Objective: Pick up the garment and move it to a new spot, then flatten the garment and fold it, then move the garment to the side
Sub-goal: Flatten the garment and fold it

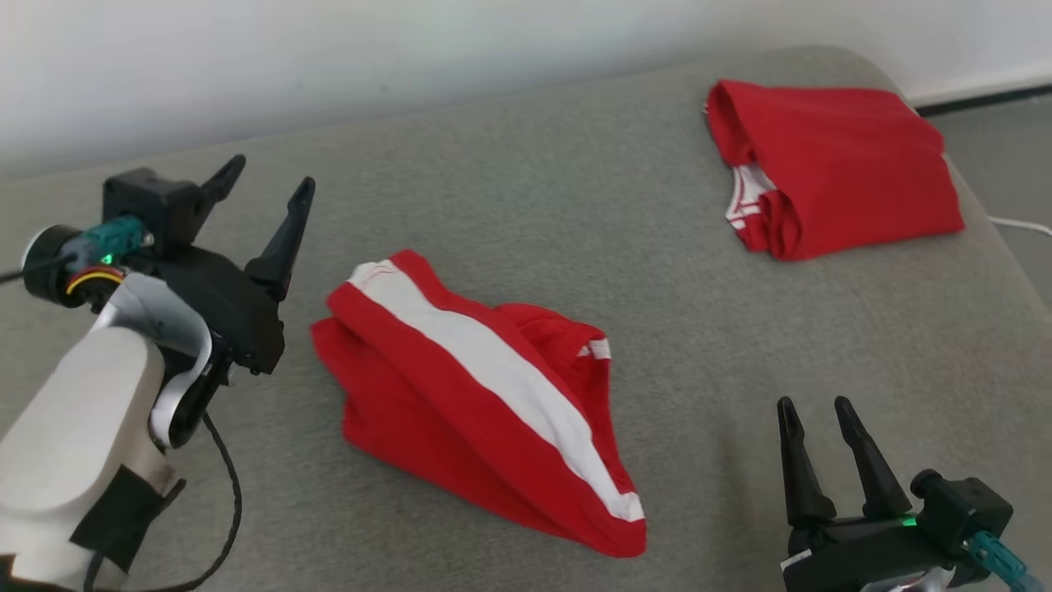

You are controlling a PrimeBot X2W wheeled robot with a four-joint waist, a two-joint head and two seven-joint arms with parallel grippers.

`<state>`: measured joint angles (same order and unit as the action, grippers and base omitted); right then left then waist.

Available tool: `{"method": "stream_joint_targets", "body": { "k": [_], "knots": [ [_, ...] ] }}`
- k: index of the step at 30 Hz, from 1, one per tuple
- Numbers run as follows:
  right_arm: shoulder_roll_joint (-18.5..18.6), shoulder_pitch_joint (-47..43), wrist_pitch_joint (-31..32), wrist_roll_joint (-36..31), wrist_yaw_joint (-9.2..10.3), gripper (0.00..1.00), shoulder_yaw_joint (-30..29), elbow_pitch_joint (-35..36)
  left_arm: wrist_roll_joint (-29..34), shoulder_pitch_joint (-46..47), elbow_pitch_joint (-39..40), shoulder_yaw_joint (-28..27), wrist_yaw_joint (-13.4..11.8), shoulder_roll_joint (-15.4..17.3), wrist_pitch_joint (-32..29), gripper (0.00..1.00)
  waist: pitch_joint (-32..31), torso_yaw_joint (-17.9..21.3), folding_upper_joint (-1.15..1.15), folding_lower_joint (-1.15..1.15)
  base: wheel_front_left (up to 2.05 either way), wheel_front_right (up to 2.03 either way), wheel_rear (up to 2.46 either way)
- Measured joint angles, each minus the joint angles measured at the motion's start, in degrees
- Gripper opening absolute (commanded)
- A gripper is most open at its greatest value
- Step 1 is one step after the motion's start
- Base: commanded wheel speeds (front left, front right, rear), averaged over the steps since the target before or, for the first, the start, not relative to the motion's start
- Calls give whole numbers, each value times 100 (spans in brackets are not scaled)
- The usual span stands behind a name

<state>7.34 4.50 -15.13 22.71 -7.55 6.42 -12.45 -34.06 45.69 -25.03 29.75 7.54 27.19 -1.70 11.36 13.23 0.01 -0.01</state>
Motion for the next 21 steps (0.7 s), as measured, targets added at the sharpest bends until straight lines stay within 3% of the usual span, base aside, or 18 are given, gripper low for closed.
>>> {"method": "stream_joint_targets", "body": {
  "k": [13, 21],
  "knots": [
    [-111, 264, 0, 67, 0, 100, 116, -127, -1014, 733, -724, 1575, 0, 411, -971, 100, 514, 615, 0, 1, 0, 0, 0],
    [-114, 296, 0, 82, 0, 100, 124, -156, -1515, 900, -1223, 2198, 0, 548, -1381, 100, 630, 799, 0, 1, 0, 0, 0]
  ]
}}
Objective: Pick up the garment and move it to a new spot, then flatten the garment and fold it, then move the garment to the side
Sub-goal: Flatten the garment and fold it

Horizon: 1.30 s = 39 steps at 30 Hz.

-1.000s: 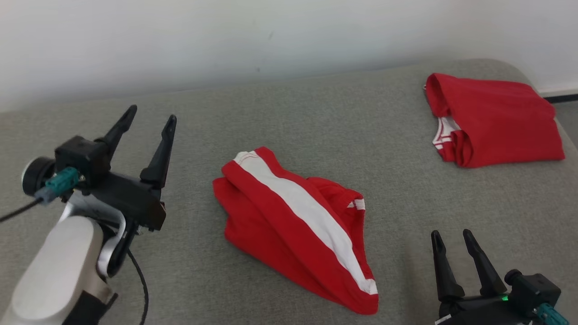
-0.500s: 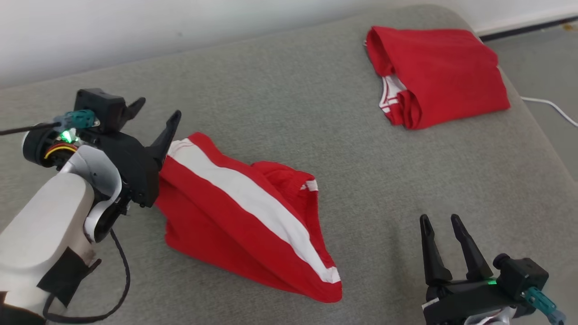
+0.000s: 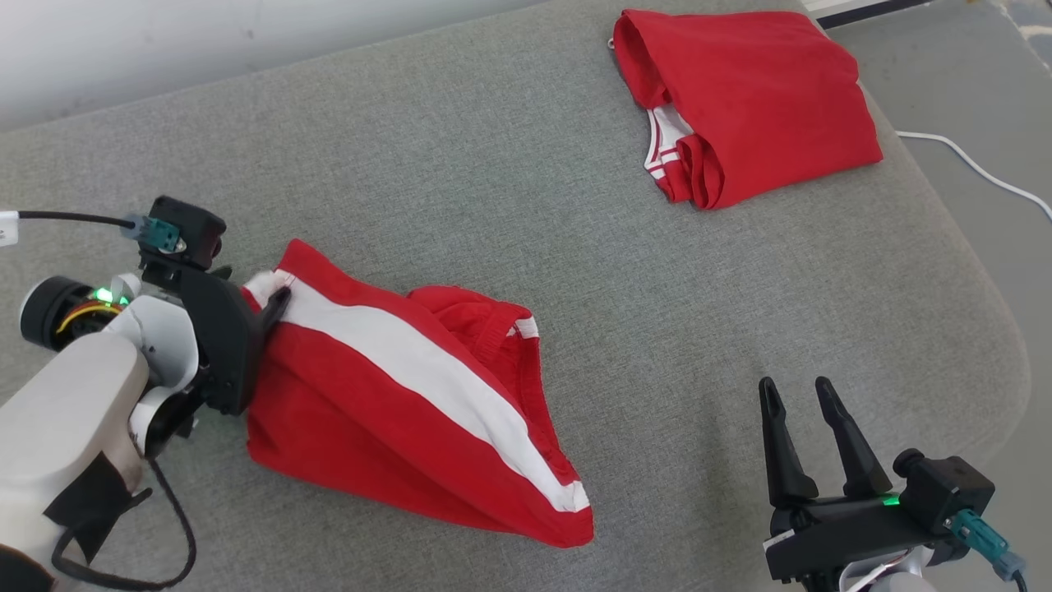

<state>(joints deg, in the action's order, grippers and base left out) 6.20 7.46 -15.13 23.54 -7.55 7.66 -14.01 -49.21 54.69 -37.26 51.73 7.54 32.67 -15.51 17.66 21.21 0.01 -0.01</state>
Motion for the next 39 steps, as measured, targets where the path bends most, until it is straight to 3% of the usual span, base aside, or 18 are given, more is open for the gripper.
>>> {"method": "stream_joint_targets", "body": {
  "k": [4, 5, 6, 12, 20, 28, 32, 39],
  "knots": [
    [0, 67, 0, 0, 0, 100, -11, 31, -292, 20, -204, 160, 0, -23, -225, 100, 12, 39, 0, 1, 0, 0, 0],
    [0, 69, 0, -1, 0, 100, -13, 40, -390, 35, -247, 166, 0, -37, -225, 44, 17, 46, 0, 1, 0, 0, 0],
    [0, 68, 1, -2, 0, 100, -18, 37, -400, 61, -274, 198, 0, -40, -223, 0, 20, 50, 0, 0, 0, 0, 0],
    [44, 63, 0, -36, 0, 100, -116, 63, -544, 155, -233, 502, 0, -96, -78, 0, -11, -8, 0, 1, 0, 0, 0],
    [134, 19, 1, -136, 0, 100, -174, 134, -560, 671, -187, 458, 0, -221, 1140, 0, -146, -353, 0, 1, 0, 0, 0],
    [276, -76, 1, -196, 0, 100, -250, 164, -588, 739, -11, 322, 0, -180, 2108, 0, -374, -935, -1, 1, 0, 0, 0],
    [332, -193, 1, -214, 0, 100, -242, 141, -706, 36, 372, 286, -131, -103, 2577, 0, -530, -1356, -1, 1, 0, 0, 0],
    [381, -387, 0, -214, 0, 100, -277, 75, -1055, -1454, 1012, 51, -630, 137, 2964, 0, -779, -1875, -1, 1, 0, 0, 0]
  ]
}}
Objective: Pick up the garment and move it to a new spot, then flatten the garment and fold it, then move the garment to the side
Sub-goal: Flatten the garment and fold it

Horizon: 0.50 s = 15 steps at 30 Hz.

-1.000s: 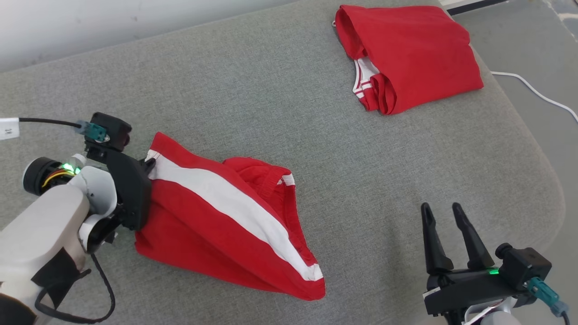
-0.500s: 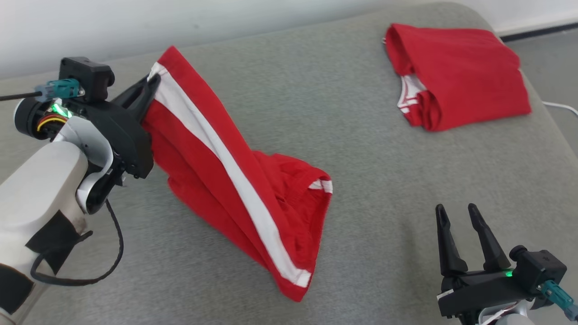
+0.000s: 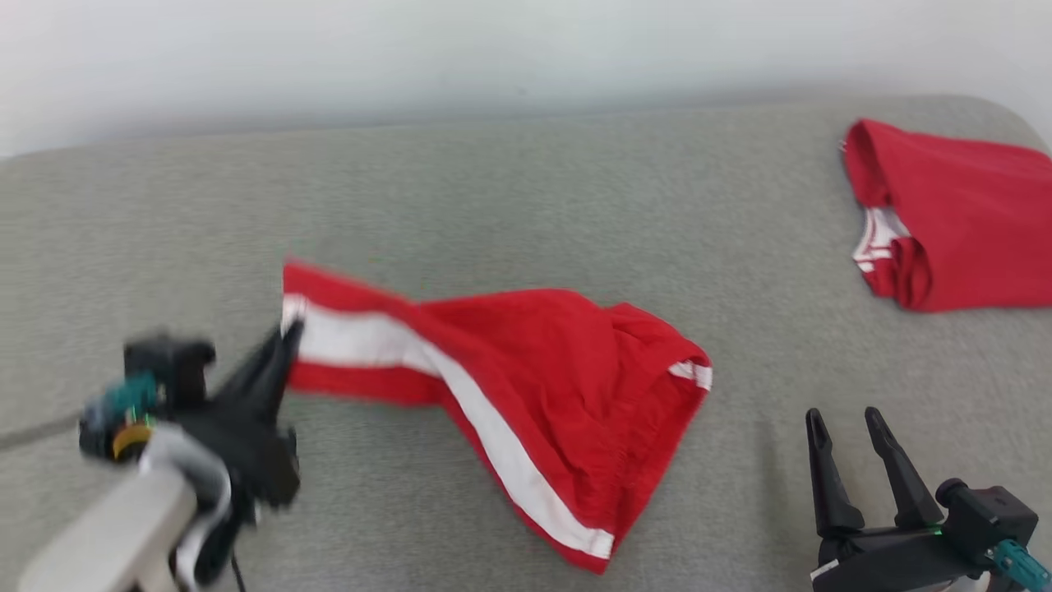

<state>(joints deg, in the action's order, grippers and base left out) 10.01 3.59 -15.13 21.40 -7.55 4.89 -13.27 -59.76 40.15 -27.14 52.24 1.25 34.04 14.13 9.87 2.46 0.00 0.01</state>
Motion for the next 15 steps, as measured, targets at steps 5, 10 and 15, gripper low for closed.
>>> {"method": "stream_joint_targets", "body": {
  "k": [5, 10, 15],
  "knots": [
    [54, -36, 0, -16, 0, 100, 10, -51, -78, -961, 302, -219, -213, -19, 75, 0, -206, -261, 0, 0, 0, 0, 0],
    [109, -90, 1, -16, 0, 100, 9, -60, 122, -1670, 521, -740, -281, -269, 90, 0, -376, -410, 0, 0, 0, 0, 0],
    [127, -154, 1, -16, 0, 100, 12, -68, 561, -2173, 530, -1220, -269, -520, 90, 7, -478, -449, 0, 0, 0, 0, 0]
  ]
}}
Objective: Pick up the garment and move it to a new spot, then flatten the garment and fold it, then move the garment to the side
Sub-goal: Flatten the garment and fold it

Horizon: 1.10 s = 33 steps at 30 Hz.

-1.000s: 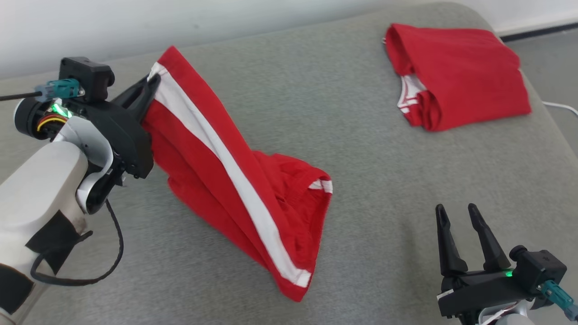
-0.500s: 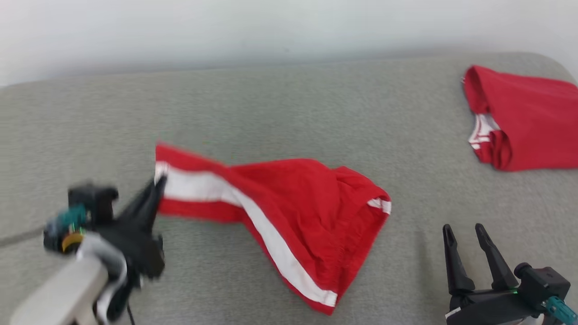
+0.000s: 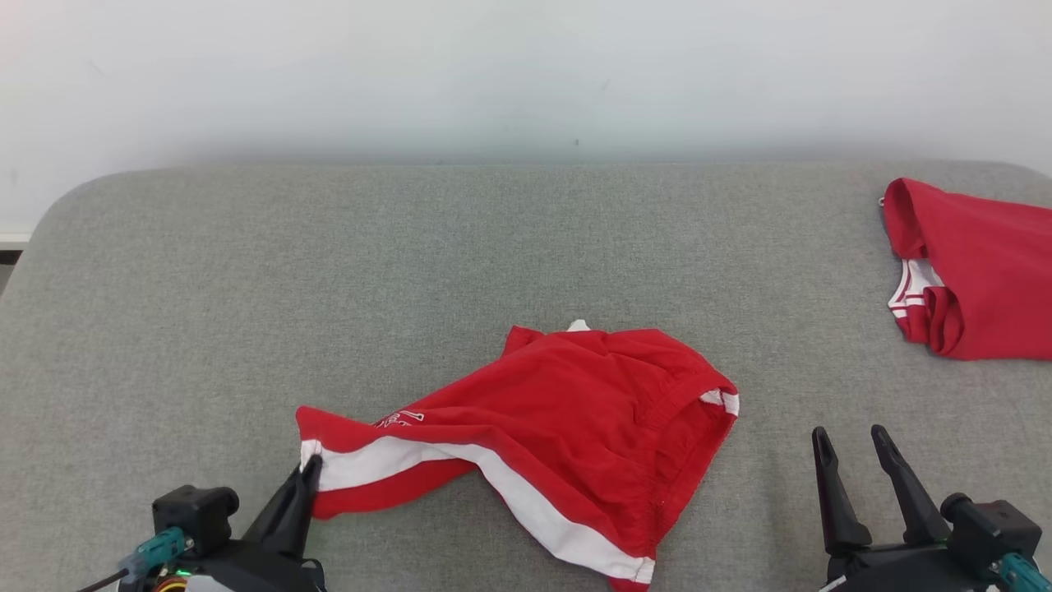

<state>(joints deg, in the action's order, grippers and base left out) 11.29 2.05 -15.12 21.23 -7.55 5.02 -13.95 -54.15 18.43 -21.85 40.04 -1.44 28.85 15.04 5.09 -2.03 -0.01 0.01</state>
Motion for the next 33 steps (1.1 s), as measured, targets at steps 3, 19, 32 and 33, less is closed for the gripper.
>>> {"method": "stream_joint_targets", "body": {
  "k": [3, 19, 32, 33],
  "knots": [
    [11, -60, -1, 1, 0, 100, -10, -1, 380, -160, 131, -501, 41, -179, 0, 100, -33, 6, 0, 0, 0, 0, 0],
    [-20, -225, -1, -8, 0, 100, -48, 73, 2443, -1419, 1227, -2949, 296, -1292, 0, 100, -246, -21, 1, 0, 0, 0, 0],
    [-8, -474, 0, 46, 0, 100, 109, 94, 3613, -2131, 1488, -4013, 719, -2116, 0, 100, -357, -42, 1, -1, 0, 0, 0],
    [-7, -474, -1, 57, 0, 100, 115, 99, 3649, -2171, 1480, -4069, 750, -2161, 0, 100, -355, -44, 0, -1, 0, 0, 0]
  ]
}}
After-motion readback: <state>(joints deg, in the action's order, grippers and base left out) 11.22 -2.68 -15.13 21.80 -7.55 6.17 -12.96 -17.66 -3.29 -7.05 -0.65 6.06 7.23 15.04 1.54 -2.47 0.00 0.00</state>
